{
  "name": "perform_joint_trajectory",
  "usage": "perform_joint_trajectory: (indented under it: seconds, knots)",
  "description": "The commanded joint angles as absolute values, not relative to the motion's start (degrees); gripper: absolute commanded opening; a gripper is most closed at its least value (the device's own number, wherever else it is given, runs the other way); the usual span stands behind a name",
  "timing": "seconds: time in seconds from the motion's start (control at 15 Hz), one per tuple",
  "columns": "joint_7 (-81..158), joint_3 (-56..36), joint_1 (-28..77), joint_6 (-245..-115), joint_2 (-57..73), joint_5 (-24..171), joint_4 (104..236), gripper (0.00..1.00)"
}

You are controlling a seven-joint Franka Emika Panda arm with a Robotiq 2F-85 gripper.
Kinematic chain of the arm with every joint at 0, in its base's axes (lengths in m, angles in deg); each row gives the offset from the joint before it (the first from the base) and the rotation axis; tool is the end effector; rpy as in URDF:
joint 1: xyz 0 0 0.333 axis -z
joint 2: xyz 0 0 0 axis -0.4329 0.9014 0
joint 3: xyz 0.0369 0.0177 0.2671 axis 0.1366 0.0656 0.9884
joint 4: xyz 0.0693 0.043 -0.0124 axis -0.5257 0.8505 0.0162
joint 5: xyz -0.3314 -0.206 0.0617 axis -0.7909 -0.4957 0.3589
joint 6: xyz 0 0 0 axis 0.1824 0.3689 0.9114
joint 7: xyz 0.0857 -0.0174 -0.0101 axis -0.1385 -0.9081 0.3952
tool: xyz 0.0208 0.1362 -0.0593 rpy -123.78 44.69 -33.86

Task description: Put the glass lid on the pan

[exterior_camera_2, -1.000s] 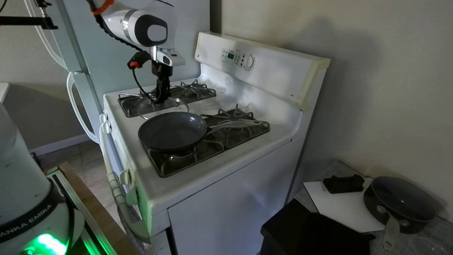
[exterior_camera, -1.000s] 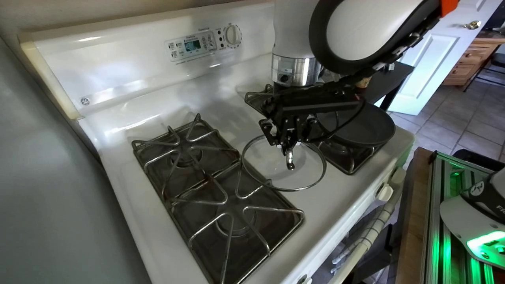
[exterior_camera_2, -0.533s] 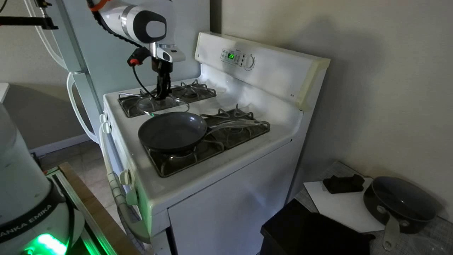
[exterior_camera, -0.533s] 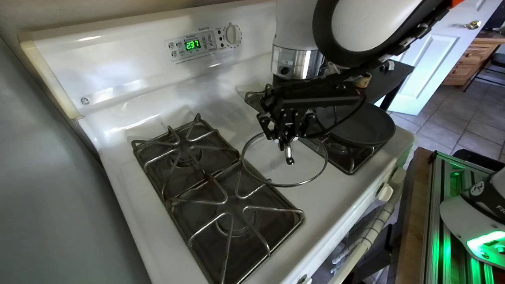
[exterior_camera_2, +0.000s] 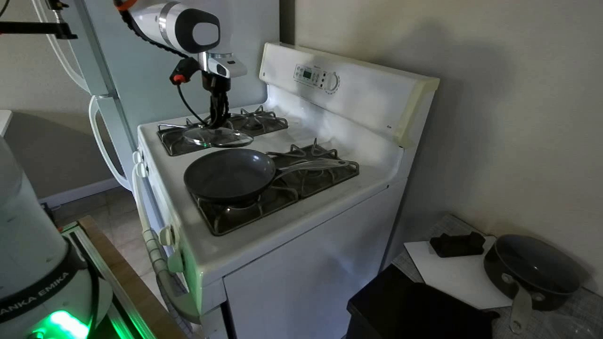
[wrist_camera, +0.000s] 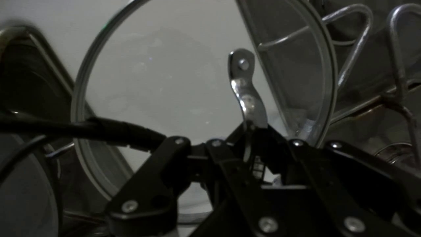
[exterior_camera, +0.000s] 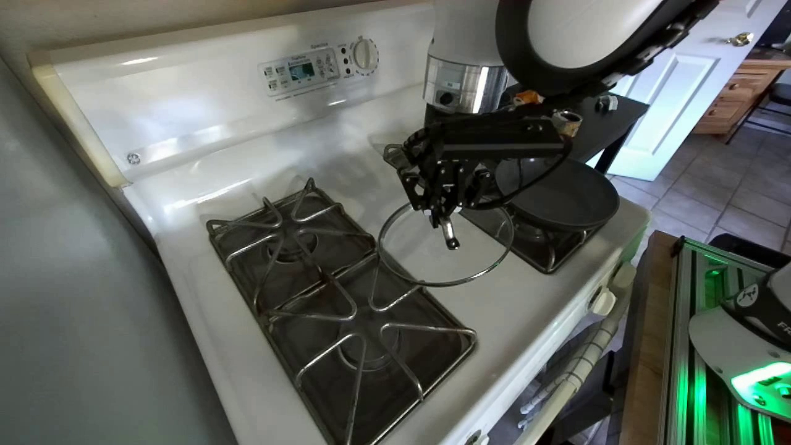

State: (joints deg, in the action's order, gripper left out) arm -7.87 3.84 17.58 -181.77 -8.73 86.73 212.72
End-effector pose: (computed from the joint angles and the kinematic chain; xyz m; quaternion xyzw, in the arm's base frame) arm 0.4783 0.1632 0.2403 -0.9381 0.3406 0.0261 0.0572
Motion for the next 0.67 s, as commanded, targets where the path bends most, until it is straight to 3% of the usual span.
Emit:
perform_joint_trajectory:
  seconds: [0.0, 0.6]
  knots:
    - [-8.63, 3.76, 16.96, -184.02, -10.32, 87.81, 213.49, 0.0]
    - [-9.06, 3.67, 17.21, -183.88, -10.2, 86.4, 213.1, 0.0]
